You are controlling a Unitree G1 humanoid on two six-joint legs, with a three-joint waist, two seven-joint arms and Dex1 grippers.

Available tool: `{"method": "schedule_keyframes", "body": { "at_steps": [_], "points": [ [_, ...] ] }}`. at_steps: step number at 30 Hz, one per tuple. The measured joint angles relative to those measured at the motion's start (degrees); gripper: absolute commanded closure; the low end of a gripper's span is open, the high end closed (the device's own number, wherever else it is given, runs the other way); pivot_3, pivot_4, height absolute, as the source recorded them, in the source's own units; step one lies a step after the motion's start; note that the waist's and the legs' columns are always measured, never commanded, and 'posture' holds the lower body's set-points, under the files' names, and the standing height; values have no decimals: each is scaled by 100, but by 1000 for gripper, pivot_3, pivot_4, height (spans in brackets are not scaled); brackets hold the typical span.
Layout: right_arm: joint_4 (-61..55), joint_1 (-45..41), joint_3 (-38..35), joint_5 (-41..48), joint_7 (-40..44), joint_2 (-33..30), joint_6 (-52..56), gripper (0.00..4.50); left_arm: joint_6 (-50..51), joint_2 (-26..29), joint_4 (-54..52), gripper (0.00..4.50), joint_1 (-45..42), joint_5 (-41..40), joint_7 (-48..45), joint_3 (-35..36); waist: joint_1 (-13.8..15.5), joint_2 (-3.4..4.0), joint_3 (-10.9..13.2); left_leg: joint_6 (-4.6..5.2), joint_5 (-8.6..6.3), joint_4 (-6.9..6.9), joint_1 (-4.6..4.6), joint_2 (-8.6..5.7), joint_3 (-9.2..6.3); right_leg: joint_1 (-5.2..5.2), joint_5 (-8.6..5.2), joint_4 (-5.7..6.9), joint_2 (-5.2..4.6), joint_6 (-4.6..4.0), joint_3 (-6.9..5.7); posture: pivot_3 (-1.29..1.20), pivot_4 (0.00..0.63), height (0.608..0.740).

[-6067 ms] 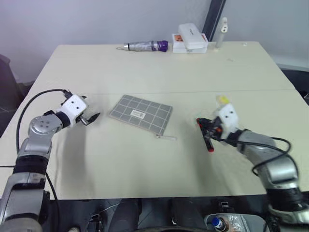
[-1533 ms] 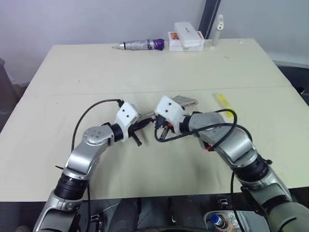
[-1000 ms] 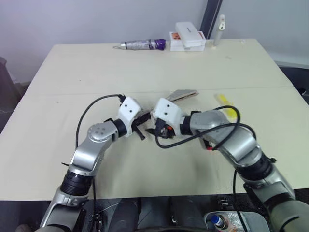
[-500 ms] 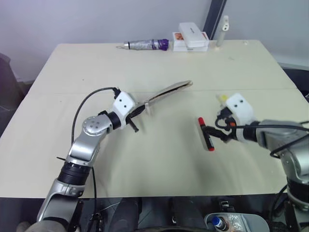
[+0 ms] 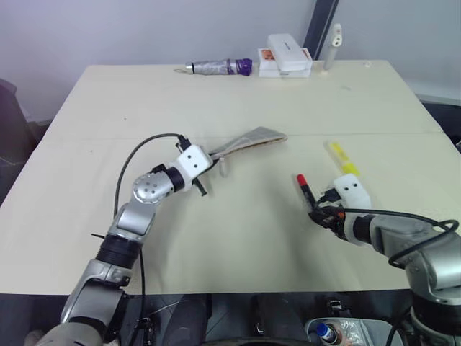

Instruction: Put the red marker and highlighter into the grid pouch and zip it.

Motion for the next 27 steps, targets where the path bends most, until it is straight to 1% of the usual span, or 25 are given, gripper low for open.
{"method": "schedule_keyframes", "body": {
  "at_steps": [5,9,15,27],
  "points": [
    [-15,-200,240,-23,518,-1215,-1100,4141,-1,1,8,4500,4,-1,0,6,1,-1,0,0,0,0,1,0,-2,2,0,-1,1,0,-3,0,150,740],
    [-21,-409,238,-25,918,-1795,-1883,4141,-1,-1,4,4500,8,-9,-9,6,1,-3,1,0,0,0,1,3,-2,3,0,-2,2,0,-3,0,150,740],
    [-20,-545,321,-17,1032,-1845,-2269,4141,0,-1,-6,4500,29,-13,-19,7,6,-3,1,0,0,2,1,3,-2,4,0,-2,2,0,-2,0,150,740],
    [237,-842,890,-196,902,-1840,-2357,4141,4,-18,-207,4500,55,-13,-192,1,10,-3,1,0,0,3,0,3,-2,4,0,-2,0,0,-2,0,150,740]
  ]
}}
